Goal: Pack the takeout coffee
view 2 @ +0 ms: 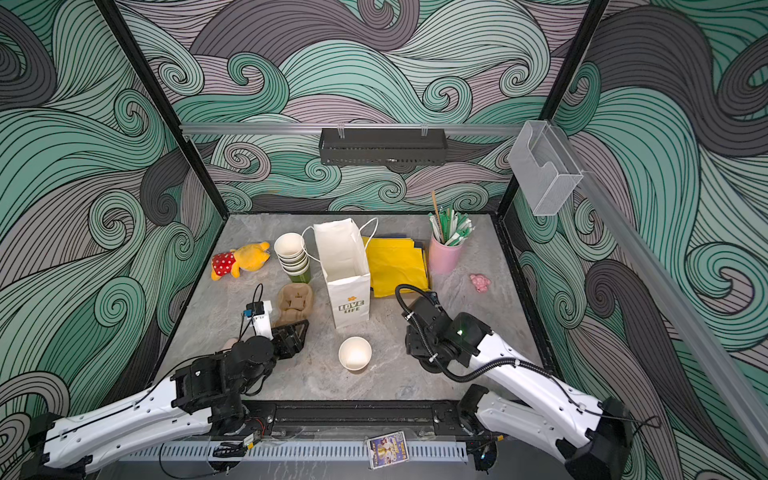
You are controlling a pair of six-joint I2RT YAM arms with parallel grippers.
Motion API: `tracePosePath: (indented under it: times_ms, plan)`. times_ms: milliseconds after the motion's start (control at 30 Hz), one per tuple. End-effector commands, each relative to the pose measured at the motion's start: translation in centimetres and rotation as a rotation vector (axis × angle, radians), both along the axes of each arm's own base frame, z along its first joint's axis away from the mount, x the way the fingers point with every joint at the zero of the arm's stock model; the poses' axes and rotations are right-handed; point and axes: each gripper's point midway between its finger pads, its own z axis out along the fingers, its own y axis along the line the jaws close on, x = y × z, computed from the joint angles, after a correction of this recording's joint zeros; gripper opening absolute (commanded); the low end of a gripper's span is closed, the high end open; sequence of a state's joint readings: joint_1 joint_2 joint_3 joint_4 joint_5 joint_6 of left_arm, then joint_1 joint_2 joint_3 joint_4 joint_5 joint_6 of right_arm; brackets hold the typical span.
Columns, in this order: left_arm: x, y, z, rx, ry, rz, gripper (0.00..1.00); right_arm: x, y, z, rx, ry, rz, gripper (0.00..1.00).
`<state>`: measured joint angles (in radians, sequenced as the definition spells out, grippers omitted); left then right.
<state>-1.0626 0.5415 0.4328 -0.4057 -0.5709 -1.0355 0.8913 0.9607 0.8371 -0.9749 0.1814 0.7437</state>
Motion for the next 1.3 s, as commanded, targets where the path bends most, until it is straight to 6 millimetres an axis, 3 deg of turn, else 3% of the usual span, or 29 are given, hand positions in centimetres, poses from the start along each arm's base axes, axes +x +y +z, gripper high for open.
tracePosePath:
  times_ms: [0,133,267,533,1267]
  plan:
    - [-0.9,-0.3,-1.4,-0.058,0.133,-0.028,0.72,-0.1,3.9,2.2,0.053,-0.105,0.192,0.68]
    - [-1.4,-0.1,-2.4,-0.130,0.187,-0.022,0.72,-1.2,8.1,3.3,0.016,-0.199,0.401,0.68]
    - [-1.8,0.3,-2.5,-0.174,0.191,-0.014,0.72,-2.2,11.7,2.6,-0.017,-0.221,0.555,0.69]
    - [-2.0,0.8,-2.6,-0.184,0.188,-0.009,0.72,-2.7,15.5,0.5,-0.036,-0.163,0.694,0.70]
    - [-2.0,0.2,-2.6,-0.176,0.191,-0.032,0.72,-2.3,16.3,-1.6,-0.133,-0.103,0.728,0.73]
